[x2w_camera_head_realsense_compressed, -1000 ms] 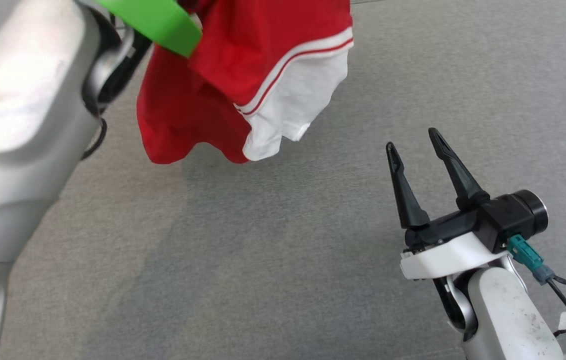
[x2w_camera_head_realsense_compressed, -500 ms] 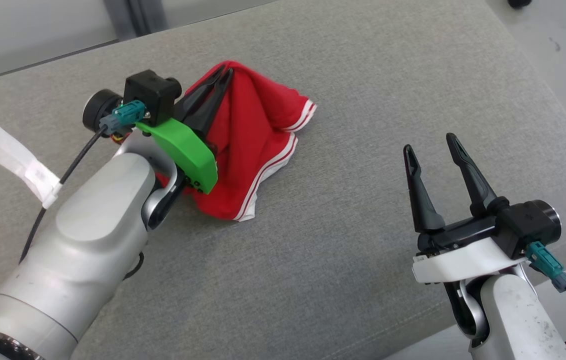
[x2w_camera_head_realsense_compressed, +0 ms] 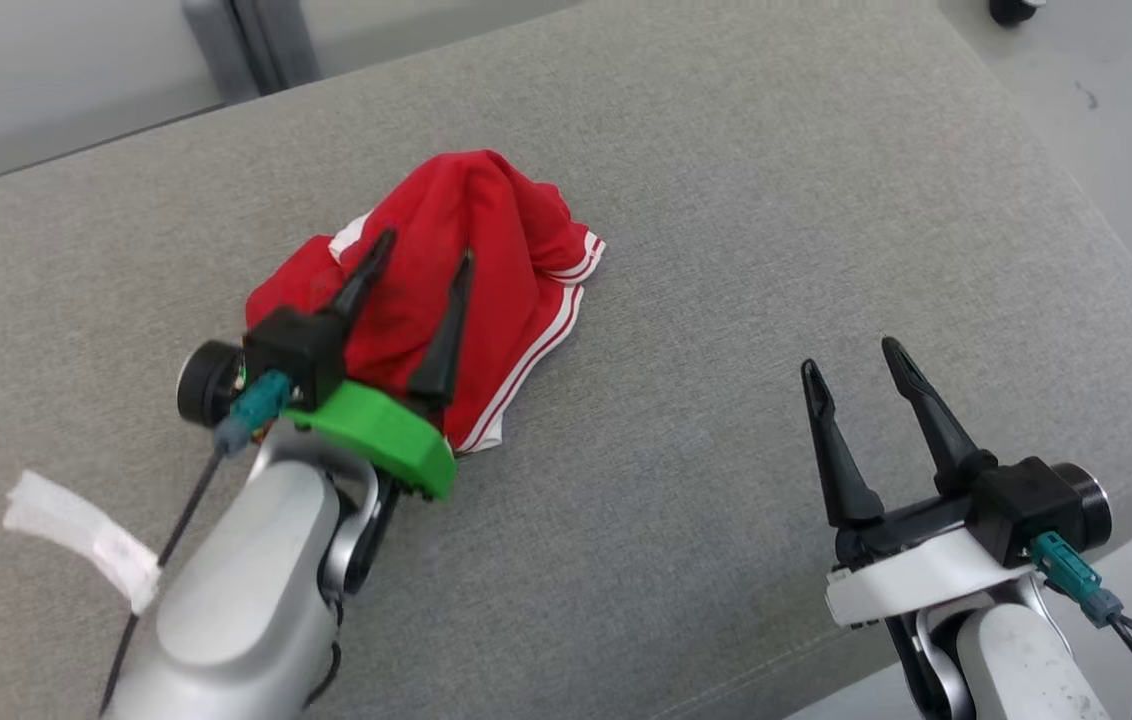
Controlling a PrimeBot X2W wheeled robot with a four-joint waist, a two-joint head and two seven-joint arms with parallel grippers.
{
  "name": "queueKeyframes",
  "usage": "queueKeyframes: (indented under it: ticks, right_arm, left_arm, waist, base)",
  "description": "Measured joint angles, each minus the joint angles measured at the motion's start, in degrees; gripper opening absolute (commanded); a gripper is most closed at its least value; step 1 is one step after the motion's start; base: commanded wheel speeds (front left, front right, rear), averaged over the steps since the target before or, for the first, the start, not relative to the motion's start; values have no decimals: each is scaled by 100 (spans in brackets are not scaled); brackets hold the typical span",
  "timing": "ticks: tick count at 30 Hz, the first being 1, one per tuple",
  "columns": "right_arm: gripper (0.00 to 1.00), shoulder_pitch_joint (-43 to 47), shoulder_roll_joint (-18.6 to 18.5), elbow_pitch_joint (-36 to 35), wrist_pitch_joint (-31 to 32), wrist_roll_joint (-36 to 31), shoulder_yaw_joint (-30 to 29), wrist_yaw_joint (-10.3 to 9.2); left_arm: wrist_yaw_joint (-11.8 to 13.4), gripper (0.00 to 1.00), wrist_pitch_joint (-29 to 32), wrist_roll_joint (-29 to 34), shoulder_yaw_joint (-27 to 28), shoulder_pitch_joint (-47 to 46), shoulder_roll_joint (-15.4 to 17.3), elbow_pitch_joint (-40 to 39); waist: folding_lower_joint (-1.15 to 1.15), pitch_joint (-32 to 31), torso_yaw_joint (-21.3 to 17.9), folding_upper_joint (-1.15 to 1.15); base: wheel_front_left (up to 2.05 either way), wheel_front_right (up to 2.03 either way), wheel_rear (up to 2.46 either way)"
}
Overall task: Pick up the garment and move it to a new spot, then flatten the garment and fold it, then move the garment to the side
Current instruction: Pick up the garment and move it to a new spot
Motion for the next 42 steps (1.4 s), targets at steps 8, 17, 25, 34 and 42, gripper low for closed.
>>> queueKeyframes:
  ticks: [8,17,25,34,42]
  right_arm:
    - [100,383,2,185,0,-135,-52,0]
    - [100,644,3,296,0,-153,-30,0]
    - [100,996,0,348,0,-105,-151,0]
    - [100,1041,1,416,0,-41,-138,0]
    - [100,1038,1,412,0,-40,-155,0]
  left_arm:
    - [181,100,0,1009,1055,1850,-236,-1385]
    - [-125,100,0,1852,2539,3653,-675,-2461]
    - [-407,100,0,1890,3074,4475,-904,-2484]
    - [-394,100,0,1846,2877,4554,-910,-2399]
    - [-289,100,0,1846,2750,4554,-911,-2366]
  waist:
    - [0,-374,650,0]
    - [0,-1049,1536,0]
    - [0,-1601,1912,0]
    - [0,-1847,1994,0]
    - [0,-1861,2037,0]
  base:
    - [0,0,0]
    - [0,0,0]
    - [0,0,0]
    - [0,0,0]
    - [0,0,0]
